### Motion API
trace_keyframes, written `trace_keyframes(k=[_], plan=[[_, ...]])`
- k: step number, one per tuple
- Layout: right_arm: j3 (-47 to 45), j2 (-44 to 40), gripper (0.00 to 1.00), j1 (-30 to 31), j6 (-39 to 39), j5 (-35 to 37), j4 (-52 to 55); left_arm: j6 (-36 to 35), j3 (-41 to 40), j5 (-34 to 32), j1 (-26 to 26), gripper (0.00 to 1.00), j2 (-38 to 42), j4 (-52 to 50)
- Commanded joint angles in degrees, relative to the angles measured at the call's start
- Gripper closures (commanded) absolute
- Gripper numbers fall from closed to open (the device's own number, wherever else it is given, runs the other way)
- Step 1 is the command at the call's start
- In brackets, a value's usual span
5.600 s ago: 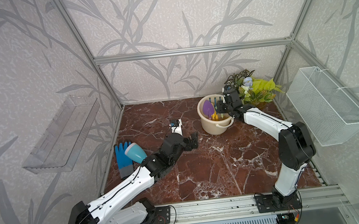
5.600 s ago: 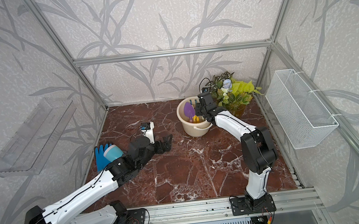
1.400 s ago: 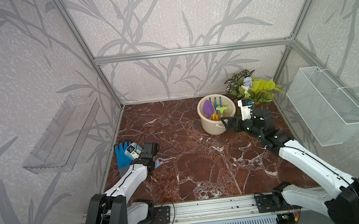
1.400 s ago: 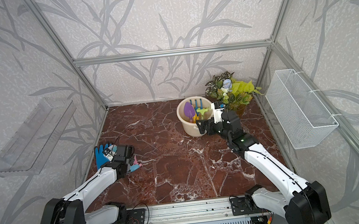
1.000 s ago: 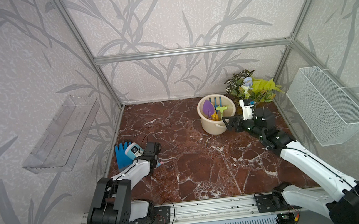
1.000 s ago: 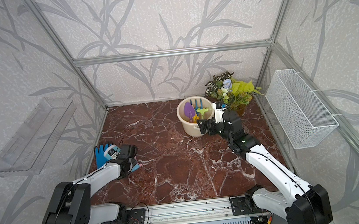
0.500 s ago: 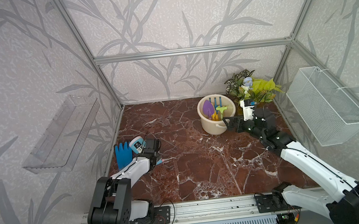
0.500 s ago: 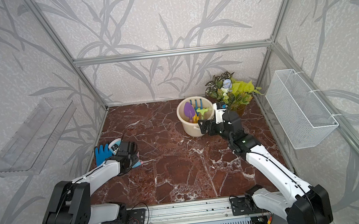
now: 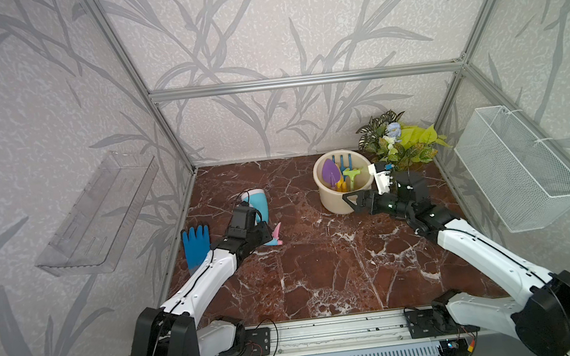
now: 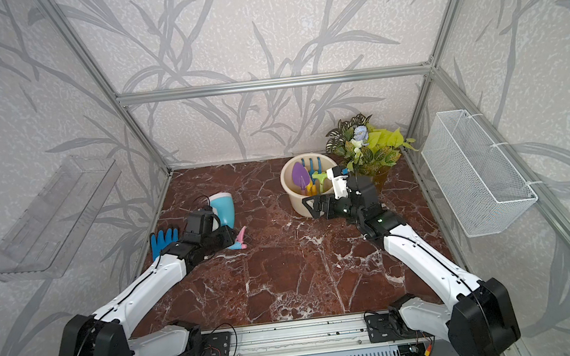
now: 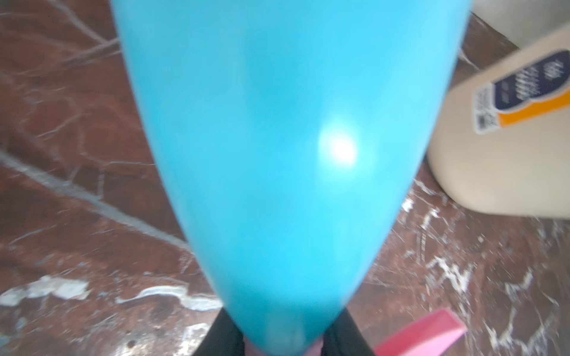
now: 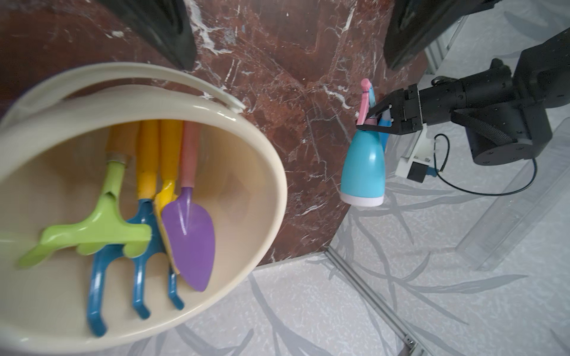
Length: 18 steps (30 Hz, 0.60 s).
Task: Organize the gardening tools
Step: Pick up the gardening tool from the center of the board.
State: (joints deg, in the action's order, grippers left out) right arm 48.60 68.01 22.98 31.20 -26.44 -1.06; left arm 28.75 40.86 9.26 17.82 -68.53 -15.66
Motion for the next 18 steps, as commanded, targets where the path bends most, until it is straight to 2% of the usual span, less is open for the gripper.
trace_keyframes(k=[1, 6, 12, 18], plan=[[1.54, 2.36, 0.01, -0.09, 5.89, -11.02, -8.06, -7.19, 2.81, 8.7, 3.07, 0.84, 1.79, 0.3], [2.24, 4.53, 0.01, 0.97, 8.73, -15.3, -12.5, -10.26, 3.92, 15.85, 5.68, 0.84, 4.06, 1.33], [3.53, 7.26, 0.01, 2.66, 12.39, -18.26, -18.06, -9.89, 1.72, 23.66, 8.1, 0.82, 9.16, 8.74], [6.99, 9.59, 0.01, 5.9, 12.0, -16.45, -17.35, -10.03, 2.25, 27.34, 11.38, 0.82, 10.07, 10.93]])
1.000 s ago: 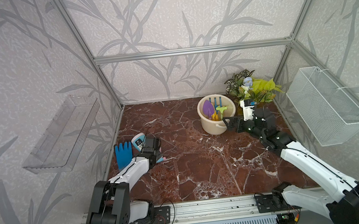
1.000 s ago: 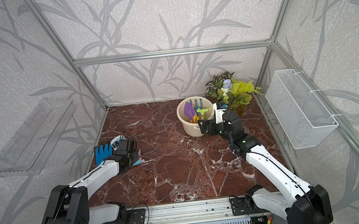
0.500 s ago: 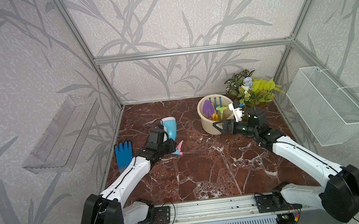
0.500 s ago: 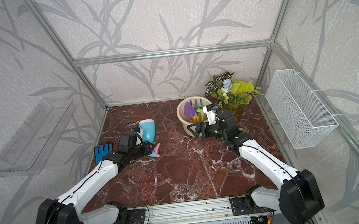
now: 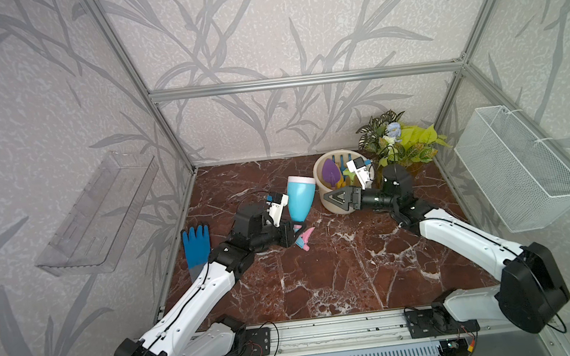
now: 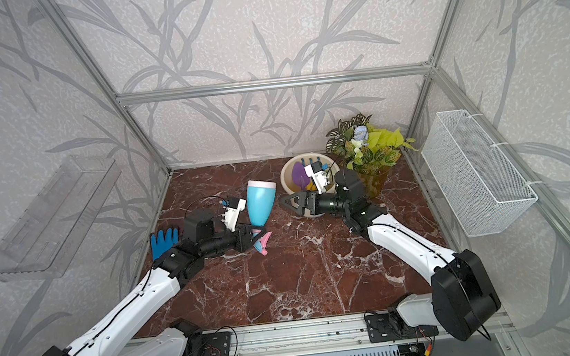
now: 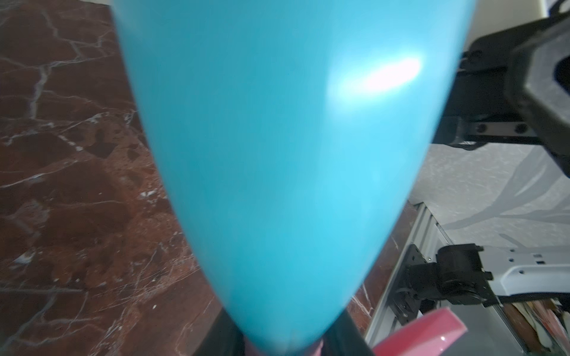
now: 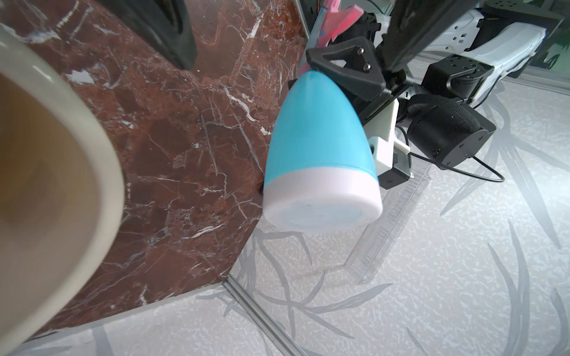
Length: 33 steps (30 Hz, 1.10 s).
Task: Organize the gardening tools
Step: Pick up the gardening tool from the center of the board, then adjust the gardening tool at the center of the board.
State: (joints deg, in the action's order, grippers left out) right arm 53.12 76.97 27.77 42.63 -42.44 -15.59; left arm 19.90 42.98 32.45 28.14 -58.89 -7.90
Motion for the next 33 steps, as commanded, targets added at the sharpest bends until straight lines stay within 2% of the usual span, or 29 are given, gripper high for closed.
trace_keyframes(k=[1, 4, 8, 15, 24, 33], plan=[[2.52, 1.15, 0.01, 1.49, 1.02, -0.52, -4.03, -1.28, 0.46, 4.35, 1.66, 0.82, 0.45, 3.15], [1.95, 2.11, 0.01, 2.26, 4.78, -0.8, -9.92, -1.19, 0.99, 4.91, 2.53, 0.82, 0.55, 3.66], [1.37, 2.94, 0.01, 3.55, 5.91, -0.08, -14.19, 0.27, 0.89, 7.01, 3.61, 0.82, 0.47, 6.64], [1.28, 5.16, 0.01, 4.99, 8.85, -0.7, -22.53, -0.16, 2.99, 8.43, 6.65, 0.83, -2.29, 6.19], [-1.61, 3.83, 0.0, 5.08, 9.03, -0.55, -25.74, -1.33, 4.14, 6.35, 7.51, 0.83, -1.76, 4.64], [-4.92, -0.02, 0.18, 2.47, 8.86, 0.41, -24.61, -1.88, 3.83, 6.03, 7.37, 0.83, -1.24, 3.7]])
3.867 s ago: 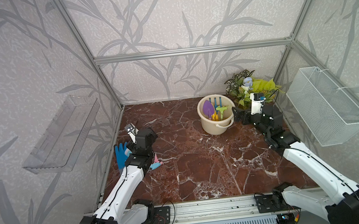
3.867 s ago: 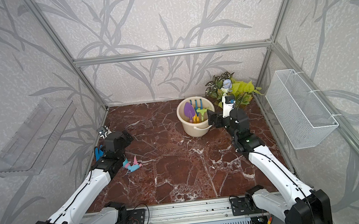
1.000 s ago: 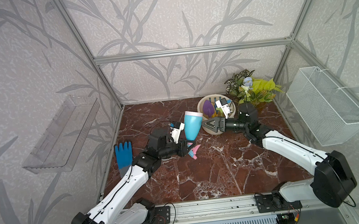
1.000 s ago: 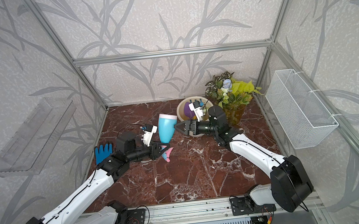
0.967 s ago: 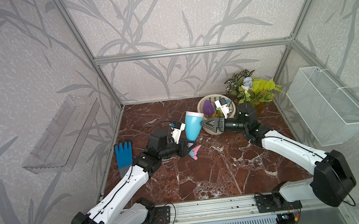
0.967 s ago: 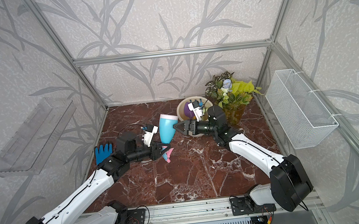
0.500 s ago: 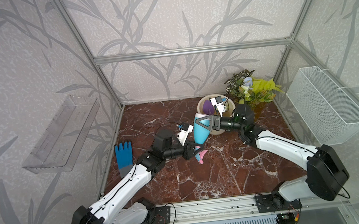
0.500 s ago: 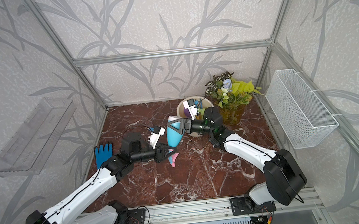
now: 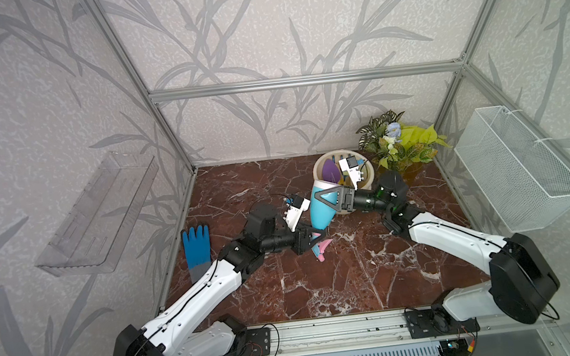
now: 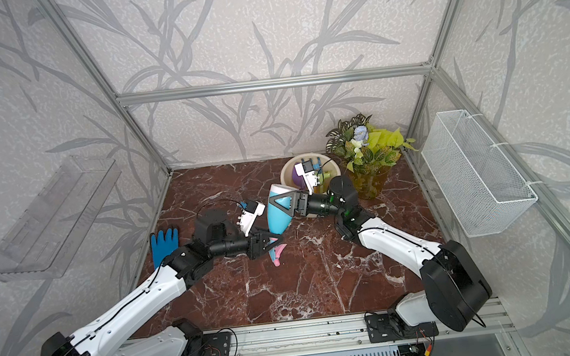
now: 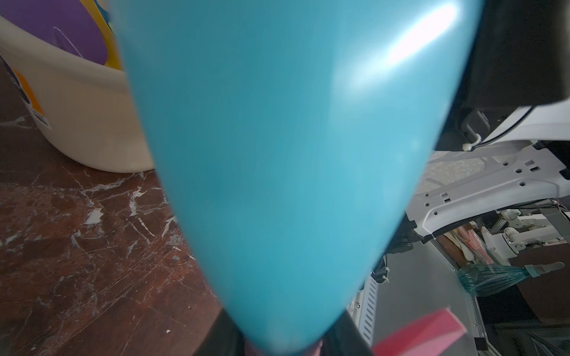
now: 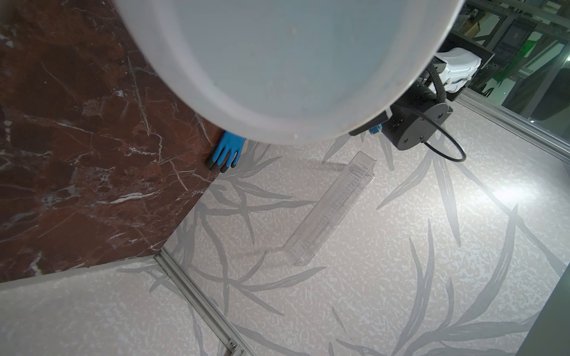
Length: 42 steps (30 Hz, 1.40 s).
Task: Organize the gardening tools
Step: Adjust the gardening tool at the center of the board.
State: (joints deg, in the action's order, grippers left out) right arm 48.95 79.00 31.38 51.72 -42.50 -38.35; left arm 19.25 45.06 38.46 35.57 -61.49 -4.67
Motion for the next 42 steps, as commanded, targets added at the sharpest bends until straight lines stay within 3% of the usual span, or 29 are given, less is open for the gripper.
trace_keyframes(k=[1, 5, 9, 16, 21, 25, 31, 38, 42], plan=[[-0.58, -1.93, 0.2, -1.16, -0.11, 0.11, -1.91, -1.36, 1.93, -0.02, -0.04, 0.83, 1.29, 0.32], [-1.06, -2.25, 0.24, -1.29, 0.04, 0.02, -2.55, -2.06, 2.91, -0.89, -0.1, 0.78, 1.53, -0.72], [-2.52, -3.14, 0.25, -1.61, 0.54, 1.85, -3.31, -3.07, 3.26, -3.48, -0.28, 0.62, 2.91, -2.27], [-3.09, -3.66, 0.27, -1.82, 1.92, 5.01, -7.71, -2.4, 2.59, -5.11, -0.5, 0.44, 3.66, -0.4], [-4.18, -5.24, 0.27, -2.51, 1.61, 7.95, -10.26, -0.76, 1.15, -9.1, -0.92, 0.17, 5.72, 1.31], [-4.76, -5.96, 0.27, -3.87, 0.59, 9.55, -13.95, 5.14, -2.38, -11.06, -3.74, 0.0, 9.2, 6.89], [-5.73, -4.51, 0.27, -6.83, 4.12, 11.21, -26.84, 19.63, -5.84, -0.14, -10.19, 0.0, 8.33, 22.26], [-2.97, -2.39, 0.27, -7.09, 6.6, 10.12, -36.79, 31.62, -6.48, 6.12, -10.52, 0.01, 5.23, 36.66], [-1.16, -1.03, 0.27, -7.1, 8.26, 9.19, -40.9, 38.27, -7.01, 9.88, -10.44, 0.08, 3.37, 46.03]])
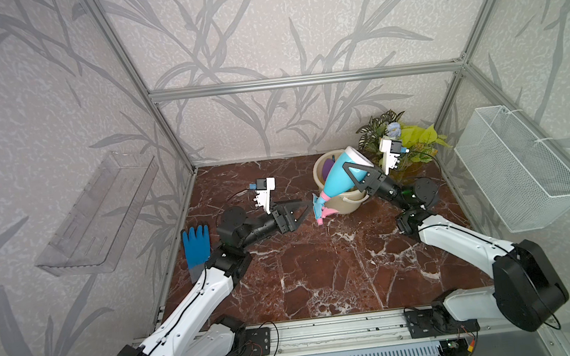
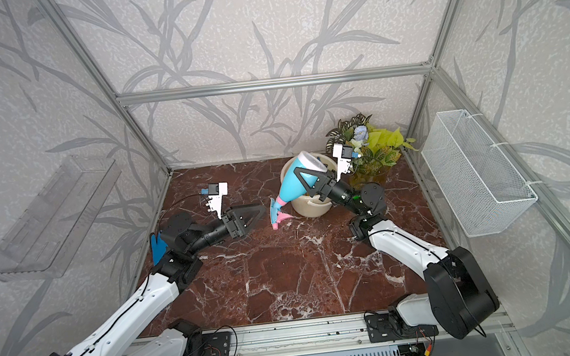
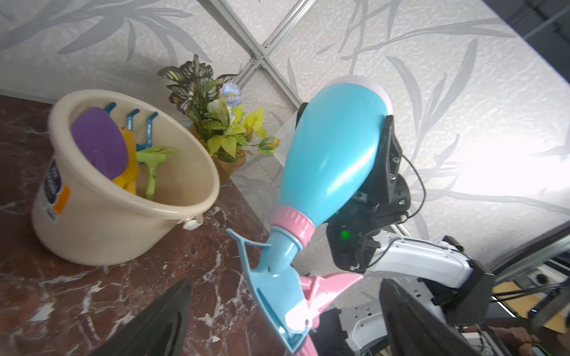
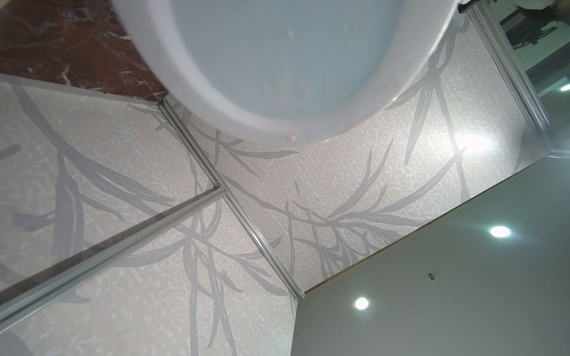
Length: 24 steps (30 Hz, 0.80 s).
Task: Organize the gardening tools
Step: Adjust the gardening tool at the center of the board.
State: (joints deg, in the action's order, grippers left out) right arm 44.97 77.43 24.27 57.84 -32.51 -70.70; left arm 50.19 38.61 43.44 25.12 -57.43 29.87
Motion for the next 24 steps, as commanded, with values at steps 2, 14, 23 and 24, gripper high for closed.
trace_keyframes(k=[2, 14, 23, 24], plan=[[3.43, 0.88, 0.27, 0.05, 2.62, -1.03, -9.37, 7.57, -0.3, 5.34, 0.02, 0.11, -1.06, 12.03], [5.91, -0.52, 0.27, 2.59, 1.2, -3.56, -9.37, 13.98, 0.04, 7.64, 0.76, 0.11, -5.59, 23.06], [6.18, -2.01, 0.27, 3.1, 1.08, -2.47, -9.37, 15.91, 0.94, 8.93, 3.31, 0.27, -7.79, 29.4], [6.06, -2.07, 0.27, 3.1, 0.98, -2.39, -9.37, 16.22, 0.66, 8.94, 3.37, 0.28, -7.71, 30.16]])
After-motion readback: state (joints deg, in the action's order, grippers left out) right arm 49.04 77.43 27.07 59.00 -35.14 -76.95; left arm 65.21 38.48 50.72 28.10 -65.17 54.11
